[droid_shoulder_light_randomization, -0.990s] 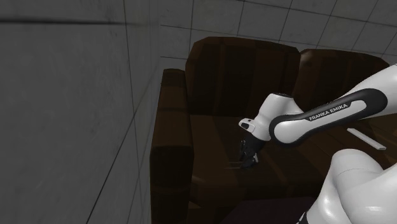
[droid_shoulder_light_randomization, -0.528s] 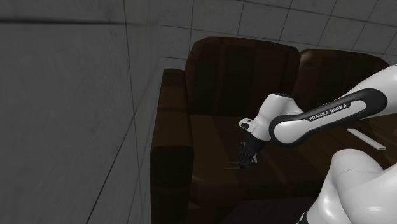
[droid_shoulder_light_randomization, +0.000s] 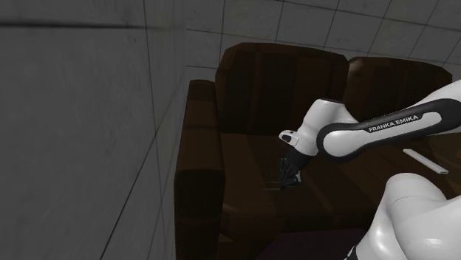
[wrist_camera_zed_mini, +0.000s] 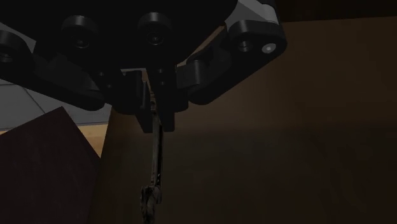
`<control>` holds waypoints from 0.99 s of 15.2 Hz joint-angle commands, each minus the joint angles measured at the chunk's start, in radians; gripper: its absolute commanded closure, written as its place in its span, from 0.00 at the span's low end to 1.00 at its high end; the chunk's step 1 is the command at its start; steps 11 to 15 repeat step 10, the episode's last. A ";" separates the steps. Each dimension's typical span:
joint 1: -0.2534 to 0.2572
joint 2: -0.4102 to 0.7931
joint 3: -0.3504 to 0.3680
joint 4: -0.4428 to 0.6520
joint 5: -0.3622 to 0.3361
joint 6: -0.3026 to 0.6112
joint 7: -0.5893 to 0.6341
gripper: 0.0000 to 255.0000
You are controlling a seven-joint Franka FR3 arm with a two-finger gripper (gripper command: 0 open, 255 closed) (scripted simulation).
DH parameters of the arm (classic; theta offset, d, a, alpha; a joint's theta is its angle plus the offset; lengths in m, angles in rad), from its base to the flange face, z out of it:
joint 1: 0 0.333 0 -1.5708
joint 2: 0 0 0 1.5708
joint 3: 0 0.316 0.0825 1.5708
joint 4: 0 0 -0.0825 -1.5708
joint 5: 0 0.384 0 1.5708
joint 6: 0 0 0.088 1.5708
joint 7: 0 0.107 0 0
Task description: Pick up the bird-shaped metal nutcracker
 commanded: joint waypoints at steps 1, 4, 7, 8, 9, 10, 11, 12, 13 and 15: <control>-0.007 -0.035 0.014 0.013 0.001 -0.048 0.007 1.00; -0.011 -0.074 0.031 0.035 0.006 -0.109 0.016 1.00; -0.012 -0.107 0.047 0.060 0.013 -0.166 0.024 1.00; -0.012 -0.117 0.053 0.069 0.016 -0.184 0.027 1.00; -0.012 -0.119 0.053 0.070 0.016 -0.187 0.027 1.00; -0.012 -0.119 0.053 0.070 0.016 -0.187 0.027 1.00; -0.012 -0.119 0.053 0.070 0.016 -0.187 0.027 1.00; -0.012 -0.119 0.053 0.070 0.016 -0.187 0.027 1.00; -0.012 -0.119 0.053 0.070 0.016 -0.187 0.027 1.00; -0.012 -0.119 0.053 0.070 0.016 -0.187 0.027 1.00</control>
